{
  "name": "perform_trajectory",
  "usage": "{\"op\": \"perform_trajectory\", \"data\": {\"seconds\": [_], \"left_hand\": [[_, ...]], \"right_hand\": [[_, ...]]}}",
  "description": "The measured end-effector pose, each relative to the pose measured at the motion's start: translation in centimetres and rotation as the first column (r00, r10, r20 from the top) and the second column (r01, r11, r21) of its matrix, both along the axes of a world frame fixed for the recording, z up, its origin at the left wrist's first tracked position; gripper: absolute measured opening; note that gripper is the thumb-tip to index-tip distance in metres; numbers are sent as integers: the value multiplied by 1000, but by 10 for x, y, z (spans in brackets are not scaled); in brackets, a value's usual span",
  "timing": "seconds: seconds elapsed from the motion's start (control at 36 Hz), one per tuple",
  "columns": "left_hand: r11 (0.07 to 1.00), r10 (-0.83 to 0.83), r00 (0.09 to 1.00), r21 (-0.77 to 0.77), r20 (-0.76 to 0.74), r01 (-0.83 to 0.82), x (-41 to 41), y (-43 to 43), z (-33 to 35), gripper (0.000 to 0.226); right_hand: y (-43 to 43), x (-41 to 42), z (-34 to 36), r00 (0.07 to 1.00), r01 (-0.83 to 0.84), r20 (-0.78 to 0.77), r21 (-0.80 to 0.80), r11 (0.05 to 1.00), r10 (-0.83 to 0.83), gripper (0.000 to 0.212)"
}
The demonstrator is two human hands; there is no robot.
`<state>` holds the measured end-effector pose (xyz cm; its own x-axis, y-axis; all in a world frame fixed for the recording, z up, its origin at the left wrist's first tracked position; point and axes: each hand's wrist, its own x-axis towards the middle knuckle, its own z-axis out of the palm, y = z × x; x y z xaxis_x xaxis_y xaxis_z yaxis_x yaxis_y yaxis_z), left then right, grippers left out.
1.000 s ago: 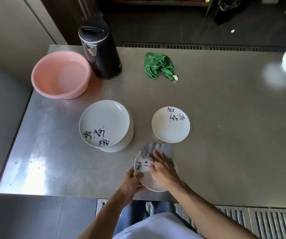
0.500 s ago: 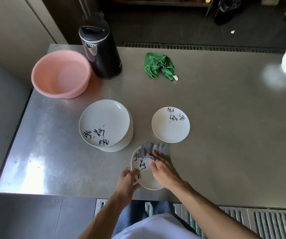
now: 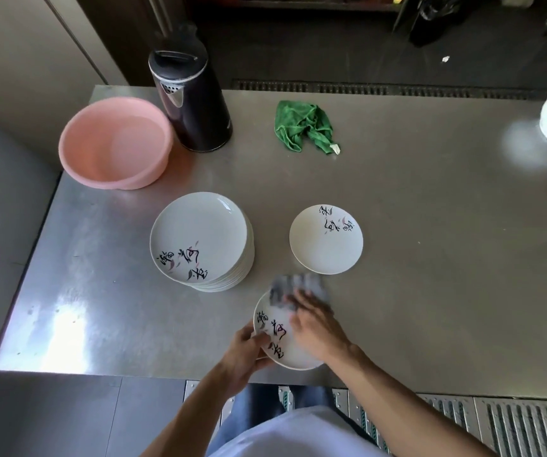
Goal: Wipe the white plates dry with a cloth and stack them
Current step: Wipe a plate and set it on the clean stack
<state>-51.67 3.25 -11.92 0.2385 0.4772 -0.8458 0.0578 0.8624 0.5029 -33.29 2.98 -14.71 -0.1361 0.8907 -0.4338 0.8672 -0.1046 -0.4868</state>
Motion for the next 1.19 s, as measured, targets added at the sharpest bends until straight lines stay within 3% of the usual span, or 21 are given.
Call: {"op": "perform_trajectory", "data": {"seconds": [0.03, 0.14, 0.28, 0.47, 0.56, 0.64, 0.72, 0.81, 1.03, 1.08, 1.14, 1.19], "left_hand": [[1000, -3, 1000, 6, -6, 3, 0, 1, 0, 33], [999, -30, 999, 18, -36, 30, -4, 4, 3, 33], [1000, 0, 1000, 13, -32, 1, -2, 4, 6, 31], [996, 77, 996, 34, 48, -78, -5, 20, 15, 31], [992, 116, 990, 50, 81, -120, 0, 26, 21, 47], [986, 163, 981, 6, 103, -165, 2, 28, 20, 64], [986, 168, 982, 11, 91, -169, 4, 32, 20, 55], [988, 149, 985, 14, 85, -151, 5, 35, 23, 49], [983, 177, 971, 19, 162, -183, 6, 39, 37, 20], [987, 152, 975, 28, 160, -158, 5, 39, 43, 3], [992, 49, 995, 110, 90, -59, 1, 41, 47, 24], [926, -181, 981, 326, -65, 193, -7, 42, 48, 37]], "right_hand": [[2, 3, 0, 999, 27, 31, -13, 1000, -27, 50], [-9, -4, 4, 973, -186, -148, -44, 982, 178, 60], [-6, 17, 12, 1000, -1, -23, -44, 999, 0, 51], [-17, 33, 63, 964, -255, -92, -52, 966, 250, 66], [-24, 33, 73, 931, -354, -95, 4, 935, 353, 49], [-21, 33, 79, 937, -331, -84, 89, 939, 338, 54], [-16, 36, 87, 951, -261, -110, 209, 942, 288, 43], [-12, 39, 95, 938, -314, -62, 269, 911, 342, 37], [-5, 48, 97, 942, -326, 28, 316, 891, 335, 57], [1, 51, 98, 960, -259, -12, 337, 905, 279, 57], [9, 55, 101, 978, -147, -98, 318, 936, 187, 54], [17, 62, 104, 973, -42, -208, 258, 965, 98, 53]]}}
